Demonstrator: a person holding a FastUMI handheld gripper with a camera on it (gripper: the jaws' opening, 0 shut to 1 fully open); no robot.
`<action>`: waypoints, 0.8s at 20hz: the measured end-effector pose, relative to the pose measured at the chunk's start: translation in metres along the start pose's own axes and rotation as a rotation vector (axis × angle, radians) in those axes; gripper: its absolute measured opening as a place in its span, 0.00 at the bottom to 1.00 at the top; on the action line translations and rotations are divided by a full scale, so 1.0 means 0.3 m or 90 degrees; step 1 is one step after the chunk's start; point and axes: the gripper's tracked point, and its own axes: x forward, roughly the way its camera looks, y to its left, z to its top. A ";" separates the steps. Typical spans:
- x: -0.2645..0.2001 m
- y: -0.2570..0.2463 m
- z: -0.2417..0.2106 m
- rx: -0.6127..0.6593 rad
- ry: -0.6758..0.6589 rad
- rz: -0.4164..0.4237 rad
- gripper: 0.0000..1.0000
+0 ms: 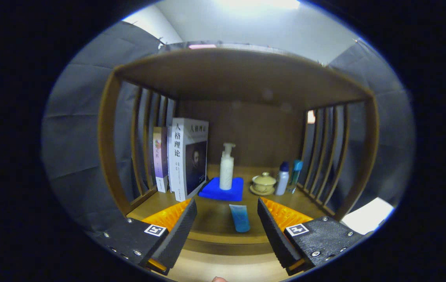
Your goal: Pull open the drawer, take out the items inside it, and place them on the countertop above the cabinet.
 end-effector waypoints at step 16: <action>-0.674 0.179 -0.372 0.035 -0.067 0.055 0.95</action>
